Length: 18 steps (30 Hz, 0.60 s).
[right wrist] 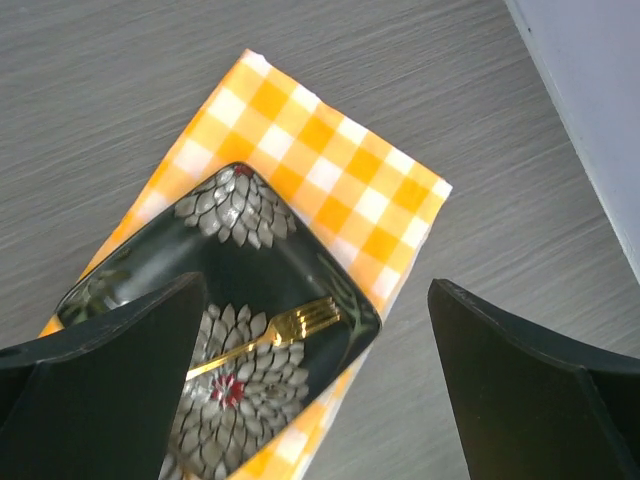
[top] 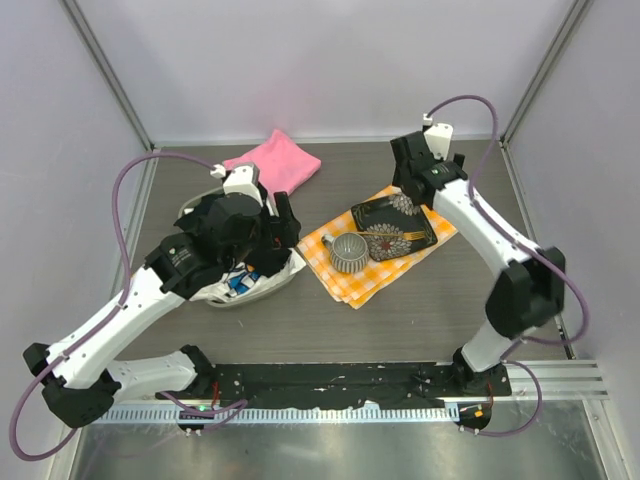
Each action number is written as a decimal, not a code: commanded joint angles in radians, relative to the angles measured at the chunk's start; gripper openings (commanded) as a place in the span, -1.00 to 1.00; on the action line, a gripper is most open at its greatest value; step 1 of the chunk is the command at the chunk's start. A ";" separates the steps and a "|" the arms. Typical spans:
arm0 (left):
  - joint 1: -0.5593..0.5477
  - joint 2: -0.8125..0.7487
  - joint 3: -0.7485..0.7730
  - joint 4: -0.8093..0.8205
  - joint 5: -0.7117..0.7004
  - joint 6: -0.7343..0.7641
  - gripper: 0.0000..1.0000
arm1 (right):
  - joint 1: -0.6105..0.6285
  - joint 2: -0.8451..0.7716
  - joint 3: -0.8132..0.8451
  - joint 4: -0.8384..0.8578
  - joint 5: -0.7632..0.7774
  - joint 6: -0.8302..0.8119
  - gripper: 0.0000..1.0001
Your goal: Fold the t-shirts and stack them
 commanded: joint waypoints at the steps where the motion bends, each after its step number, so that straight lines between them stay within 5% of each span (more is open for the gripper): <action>1: 0.003 -0.004 -0.035 0.023 0.006 0.035 1.00 | -0.112 0.228 0.183 -0.076 -0.093 0.002 0.99; 10: 0.005 0.005 -0.104 0.046 0.052 0.031 1.00 | -0.282 0.475 0.297 0.018 -0.360 -0.050 0.99; 18: 0.005 0.056 -0.100 0.060 0.054 0.071 0.99 | -0.294 0.566 0.331 0.119 -0.378 -0.058 0.99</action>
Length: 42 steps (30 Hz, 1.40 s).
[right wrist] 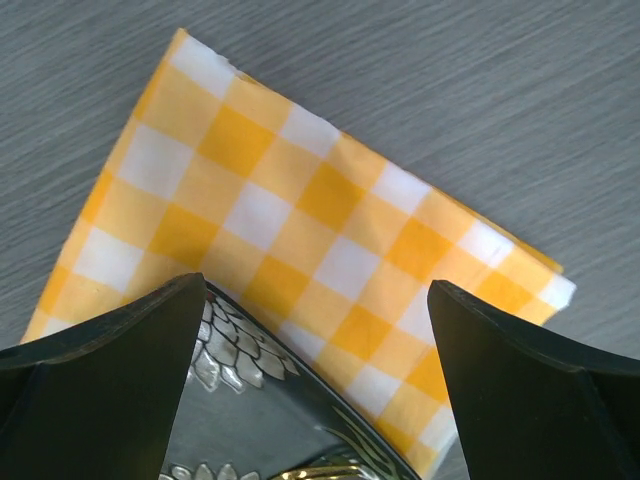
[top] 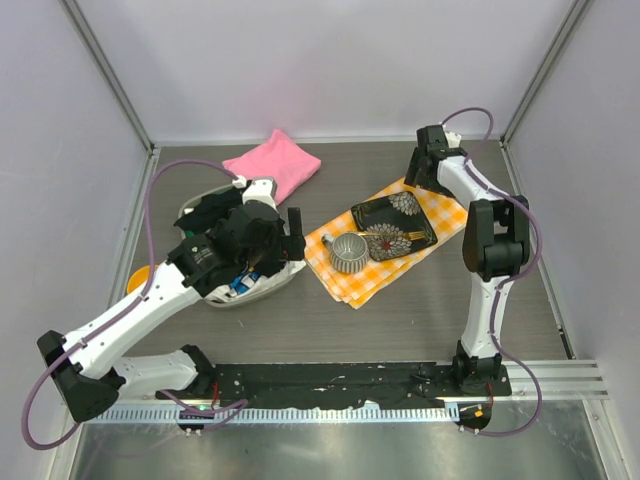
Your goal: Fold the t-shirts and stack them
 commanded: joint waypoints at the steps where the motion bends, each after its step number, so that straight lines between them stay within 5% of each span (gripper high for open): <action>1: 0.003 0.021 0.015 0.047 0.010 0.036 1.00 | 0.009 0.026 0.061 0.090 -0.035 -0.008 0.99; 18: 0.024 0.092 0.033 0.069 0.042 0.041 0.99 | -0.012 0.318 0.291 0.006 -0.080 0.128 1.00; 24: 0.035 0.090 0.039 0.057 0.047 0.042 0.99 | -0.058 0.464 0.467 -0.158 -0.011 0.218 0.99; 42: 0.069 0.127 0.016 0.053 0.060 0.052 0.99 | -0.305 0.513 0.602 -0.195 0.031 0.426 0.99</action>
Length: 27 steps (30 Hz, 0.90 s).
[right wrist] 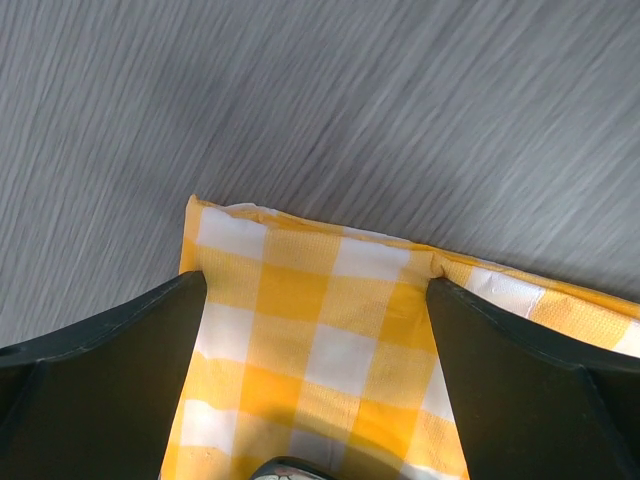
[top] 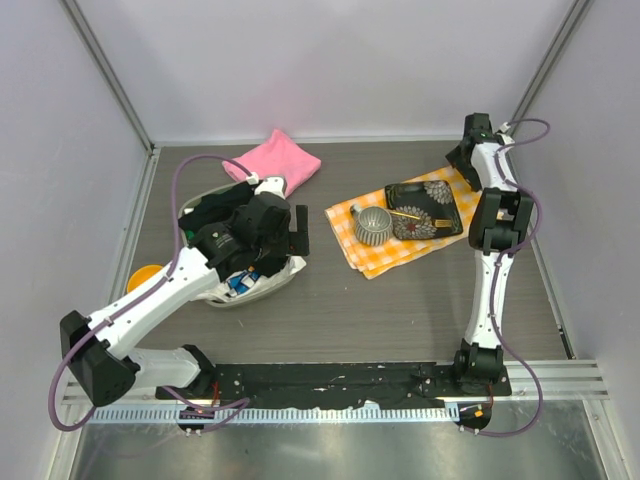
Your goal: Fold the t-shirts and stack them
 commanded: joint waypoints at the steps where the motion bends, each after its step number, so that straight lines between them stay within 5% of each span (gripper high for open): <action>1: 0.009 -0.013 0.006 0.018 0.013 0.021 1.00 | -0.062 0.045 0.003 -0.018 0.114 0.042 0.99; 11: 0.012 -0.116 -0.044 0.015 0.008 -0.005 0.99 | 0.027 -0.424 -0.295 0.301 0.180 -0.122 0.99; 18: 0.013 -0.131 -0.097 0.041 -0.005 -0.011 0.99 | 0.215 -0.711 -0.433 0.219 0.064 -0.251 1.00; 27: 0.036 -0.091 -0.126 0.107 -0.011 -0.036 0.99 | 0.387 -1.027 -0.908 0.274 -0.057 -0.279 0.86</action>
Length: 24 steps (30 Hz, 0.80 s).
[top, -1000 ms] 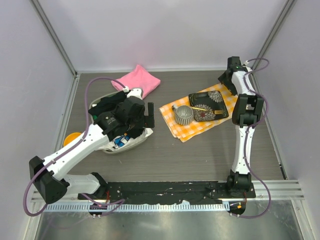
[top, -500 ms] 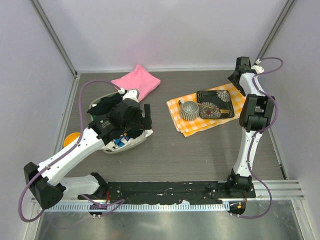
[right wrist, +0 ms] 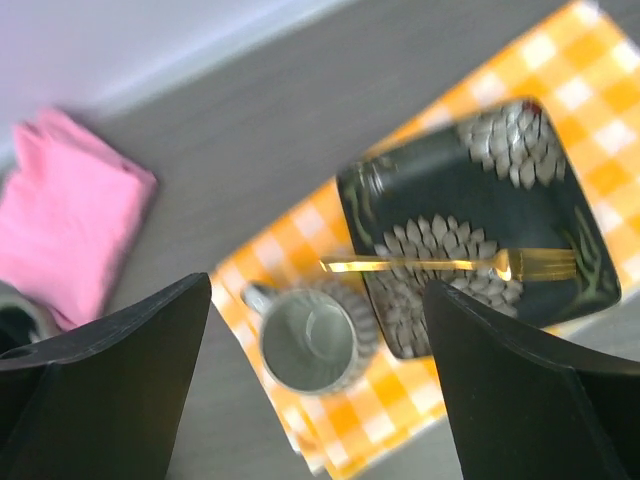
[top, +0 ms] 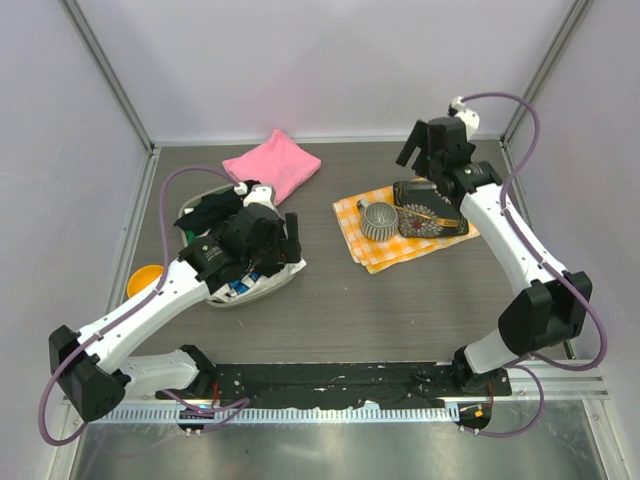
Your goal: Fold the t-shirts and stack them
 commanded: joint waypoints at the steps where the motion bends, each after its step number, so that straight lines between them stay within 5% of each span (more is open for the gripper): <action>1: 0.020 0.018 -0.007 0.071 -0.009 -0.020 0.99 | 0.015 -0.075 -0.215 0.009 -0.100 -0.028 0.82; 23: 0.063 0.022 -0.079 0.113 0.039 -0.027 1.00 | 0.100 0.118 -0.351 0.113 -0.148 -0.045 0.73; 24: 0.066 0.025 -0.082 0.114 0.040 -0.026 0.99 | 0.101 0.130 -0.346 0.113 -0.149 -0.045 0.61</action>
